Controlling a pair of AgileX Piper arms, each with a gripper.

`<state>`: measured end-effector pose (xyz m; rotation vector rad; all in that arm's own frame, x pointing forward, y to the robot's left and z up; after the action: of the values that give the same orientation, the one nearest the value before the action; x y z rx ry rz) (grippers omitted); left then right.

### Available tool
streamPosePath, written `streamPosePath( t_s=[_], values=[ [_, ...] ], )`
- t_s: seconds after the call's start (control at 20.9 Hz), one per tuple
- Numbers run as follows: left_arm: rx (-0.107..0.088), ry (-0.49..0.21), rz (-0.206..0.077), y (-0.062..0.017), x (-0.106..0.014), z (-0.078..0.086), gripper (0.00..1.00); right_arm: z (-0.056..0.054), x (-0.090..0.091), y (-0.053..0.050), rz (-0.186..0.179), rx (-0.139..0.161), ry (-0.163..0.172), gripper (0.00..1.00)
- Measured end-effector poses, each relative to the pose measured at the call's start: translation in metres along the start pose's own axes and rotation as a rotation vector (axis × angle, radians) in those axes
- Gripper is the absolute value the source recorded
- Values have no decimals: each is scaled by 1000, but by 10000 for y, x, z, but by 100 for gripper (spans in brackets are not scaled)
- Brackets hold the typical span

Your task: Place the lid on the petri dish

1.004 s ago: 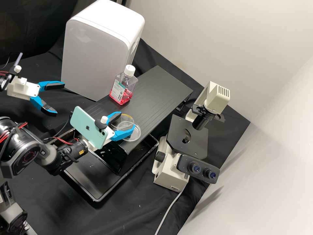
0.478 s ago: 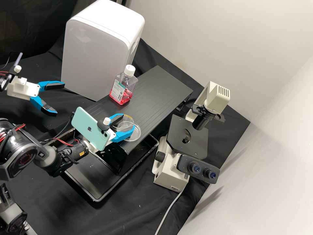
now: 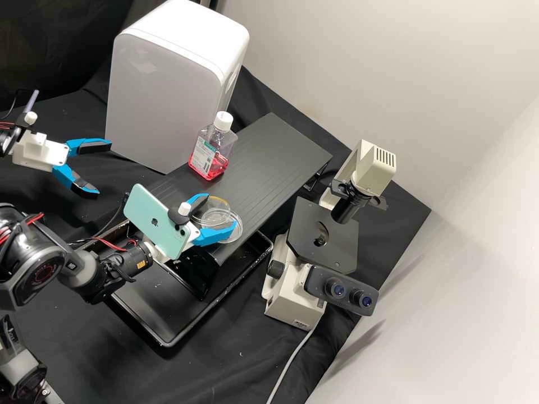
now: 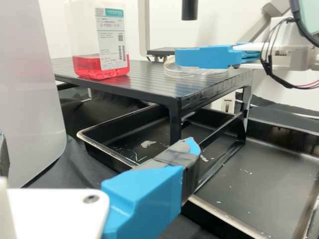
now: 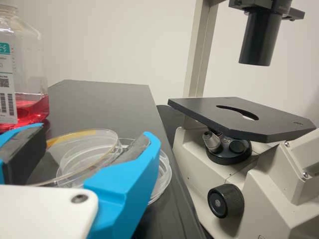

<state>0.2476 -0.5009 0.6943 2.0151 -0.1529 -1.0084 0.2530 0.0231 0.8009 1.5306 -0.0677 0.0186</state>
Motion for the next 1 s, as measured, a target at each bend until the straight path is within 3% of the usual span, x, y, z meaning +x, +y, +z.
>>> streamPosePath(
  t_s=[1.0],
  values=[
    [-6,14,8,10,3,-14,100,-57,-38,-25,-5,-2,35,100]
  ],
)
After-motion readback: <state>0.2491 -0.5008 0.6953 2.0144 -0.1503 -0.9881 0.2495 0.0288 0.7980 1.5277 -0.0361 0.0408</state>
